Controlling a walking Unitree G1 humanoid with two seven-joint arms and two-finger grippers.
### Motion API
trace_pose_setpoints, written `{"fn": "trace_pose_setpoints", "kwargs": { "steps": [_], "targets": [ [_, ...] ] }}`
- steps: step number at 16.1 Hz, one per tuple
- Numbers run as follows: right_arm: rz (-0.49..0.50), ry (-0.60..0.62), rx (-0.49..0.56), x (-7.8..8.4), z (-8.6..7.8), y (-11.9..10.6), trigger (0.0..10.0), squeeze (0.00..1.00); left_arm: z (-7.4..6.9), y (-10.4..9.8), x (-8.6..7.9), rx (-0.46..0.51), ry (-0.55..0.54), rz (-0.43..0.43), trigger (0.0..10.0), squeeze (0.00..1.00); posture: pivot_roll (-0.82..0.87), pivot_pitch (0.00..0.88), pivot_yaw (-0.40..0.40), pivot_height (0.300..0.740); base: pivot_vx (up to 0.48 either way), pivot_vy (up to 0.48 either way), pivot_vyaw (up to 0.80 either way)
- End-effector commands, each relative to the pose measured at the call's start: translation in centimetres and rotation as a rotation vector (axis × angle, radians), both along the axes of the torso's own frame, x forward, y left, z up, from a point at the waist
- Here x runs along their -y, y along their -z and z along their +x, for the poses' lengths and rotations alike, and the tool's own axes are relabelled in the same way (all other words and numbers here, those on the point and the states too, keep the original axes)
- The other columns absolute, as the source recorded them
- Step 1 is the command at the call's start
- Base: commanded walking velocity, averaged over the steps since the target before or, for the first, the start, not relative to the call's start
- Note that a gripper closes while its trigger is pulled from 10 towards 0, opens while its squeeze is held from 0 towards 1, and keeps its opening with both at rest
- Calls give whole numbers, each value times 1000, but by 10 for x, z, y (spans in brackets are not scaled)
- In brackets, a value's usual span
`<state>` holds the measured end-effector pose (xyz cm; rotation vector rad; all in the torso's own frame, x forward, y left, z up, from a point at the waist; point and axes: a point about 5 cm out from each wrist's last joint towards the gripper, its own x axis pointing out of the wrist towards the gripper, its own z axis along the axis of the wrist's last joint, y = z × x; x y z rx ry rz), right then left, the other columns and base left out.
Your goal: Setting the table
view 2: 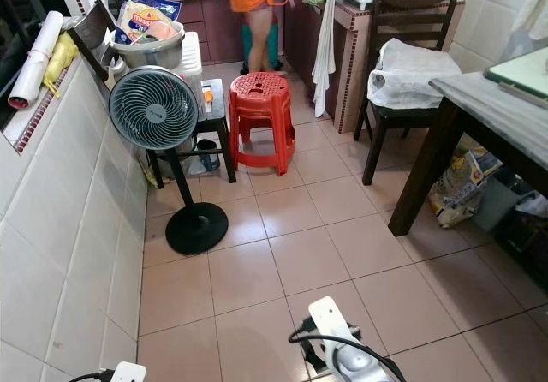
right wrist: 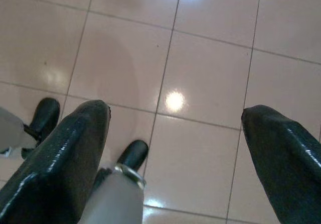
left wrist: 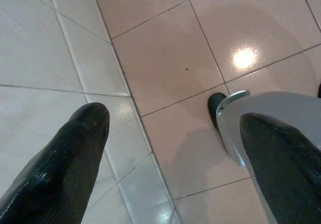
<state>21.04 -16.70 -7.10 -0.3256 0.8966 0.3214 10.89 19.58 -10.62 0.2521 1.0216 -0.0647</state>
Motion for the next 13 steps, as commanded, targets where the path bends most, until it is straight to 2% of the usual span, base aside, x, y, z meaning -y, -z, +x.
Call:
{"fn": "trace_pose_setpoints", "kwargs": {
  "steps": [1,2,4,6,10,12,13],
  "targets": [
    [-18,-9,-11,2,-4,2,10000,0,-17,5,0,-68,36,1,10000,0,-28,0,53,740,0,0,800],
    [-33,-12,-18,4,-7,4,10000,0,-20,5,-1,-75,37,5,10000,0,-25,0,50,740,0,0,800],
    [-26,-16,-14,2,-7,4,10000,0,-7,4,8,-48,37,-7,10000,0,-25,0,47,740,0,0,800],
    [-24,-32,-10,-2,-3,2,10000,0,-6,4,10,-48,38,-4,10000,0,-24,0,43,740,0,0,797],
    [-26,-54,-9,-9,0,1,10000,0,-4,4,11,-47,26,0,10000,0,-5,0,22,740,0,0,0],
    [30,75,-31,-7,0,2,10000,0,-1,2,1,-19,-117,-1,10000,0,8,0,8,740,0,0,0],
    [41,102,-34,-6,0,2,10000,0,0,1,-1,-13,-148,-4,10000,0,8,0,8,740,0,0,0]
  ]
}}
